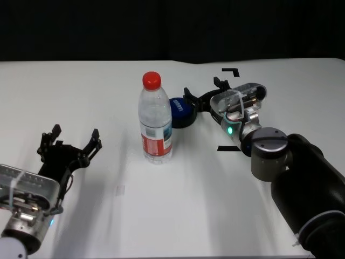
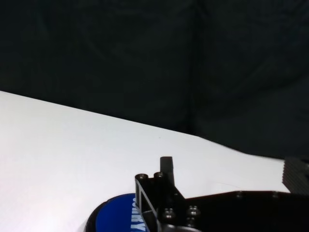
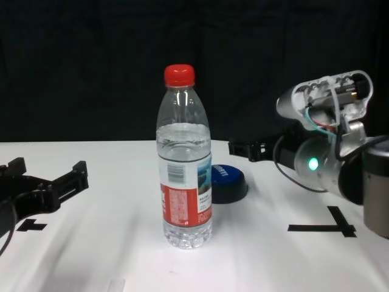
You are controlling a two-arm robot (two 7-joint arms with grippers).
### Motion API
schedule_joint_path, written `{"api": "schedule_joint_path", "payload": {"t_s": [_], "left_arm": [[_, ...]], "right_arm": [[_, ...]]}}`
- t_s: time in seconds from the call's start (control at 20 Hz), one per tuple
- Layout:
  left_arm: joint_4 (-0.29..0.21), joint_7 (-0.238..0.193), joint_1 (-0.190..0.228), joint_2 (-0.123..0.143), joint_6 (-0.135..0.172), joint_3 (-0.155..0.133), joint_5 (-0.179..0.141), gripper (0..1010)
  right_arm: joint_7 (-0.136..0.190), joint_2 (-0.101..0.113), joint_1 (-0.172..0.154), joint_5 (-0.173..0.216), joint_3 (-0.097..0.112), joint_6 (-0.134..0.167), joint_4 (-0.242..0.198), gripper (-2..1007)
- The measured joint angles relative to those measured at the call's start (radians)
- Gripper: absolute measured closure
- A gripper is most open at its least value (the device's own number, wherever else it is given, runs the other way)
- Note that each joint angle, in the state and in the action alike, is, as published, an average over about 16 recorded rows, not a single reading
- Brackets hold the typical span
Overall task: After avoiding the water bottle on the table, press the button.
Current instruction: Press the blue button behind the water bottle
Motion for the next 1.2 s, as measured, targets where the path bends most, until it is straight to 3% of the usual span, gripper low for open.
{"api": "schedule_joint_path", "payload": {"t_s": [0.6,1.2], "left_arm": [[0.0,0.0,0.0,0.0,0.0,0.0,0.0,7],[0.0,0.0,0.0,0.0,0.0,0.0,0.0,7]], "right_arm": [[0.0,-0.02,0.062,-0.011,-0.007,-0.022,0.105,2],[0.001,-0.034,0.093,-0.018,-0.01,-0.02,0.17,2]]}}
